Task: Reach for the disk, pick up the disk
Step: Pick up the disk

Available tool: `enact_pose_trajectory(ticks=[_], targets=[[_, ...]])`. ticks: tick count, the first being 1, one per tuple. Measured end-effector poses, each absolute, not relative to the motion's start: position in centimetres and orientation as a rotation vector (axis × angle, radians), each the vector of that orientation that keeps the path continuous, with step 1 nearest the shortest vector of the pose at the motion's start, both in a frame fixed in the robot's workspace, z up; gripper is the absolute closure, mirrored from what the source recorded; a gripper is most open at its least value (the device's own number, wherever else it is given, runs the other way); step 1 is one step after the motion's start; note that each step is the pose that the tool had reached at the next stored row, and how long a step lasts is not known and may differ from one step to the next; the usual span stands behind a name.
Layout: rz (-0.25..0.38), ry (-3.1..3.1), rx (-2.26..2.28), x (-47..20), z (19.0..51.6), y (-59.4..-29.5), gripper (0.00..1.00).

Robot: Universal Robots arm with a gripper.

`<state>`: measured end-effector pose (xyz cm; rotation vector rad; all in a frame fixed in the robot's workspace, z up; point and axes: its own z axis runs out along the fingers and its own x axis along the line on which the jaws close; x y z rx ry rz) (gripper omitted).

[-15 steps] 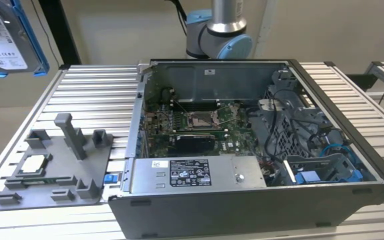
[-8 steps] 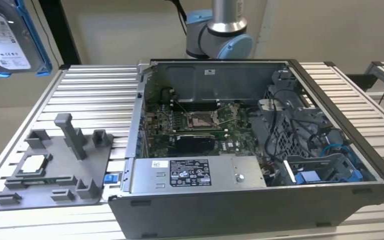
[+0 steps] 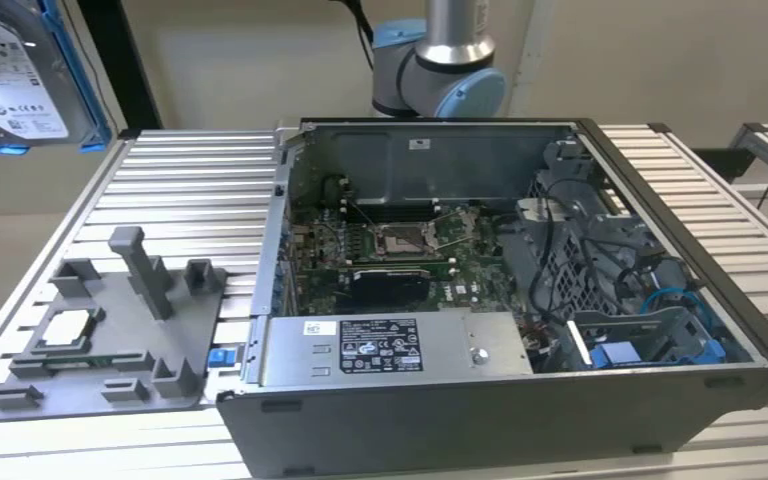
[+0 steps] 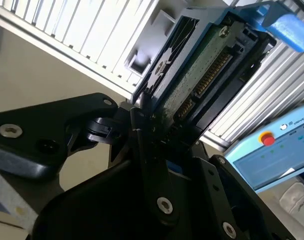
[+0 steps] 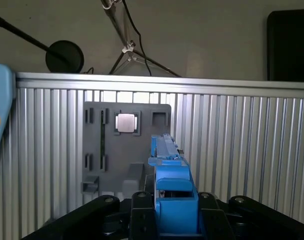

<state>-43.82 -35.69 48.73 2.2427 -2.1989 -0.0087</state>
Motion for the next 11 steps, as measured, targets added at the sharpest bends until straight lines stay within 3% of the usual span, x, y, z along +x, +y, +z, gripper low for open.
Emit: enact_pose_trajectory(ticks=[11], targets=[[-0.009, -2.199, 2.243, -42.88, 48.73, -35.69, 1.00]])
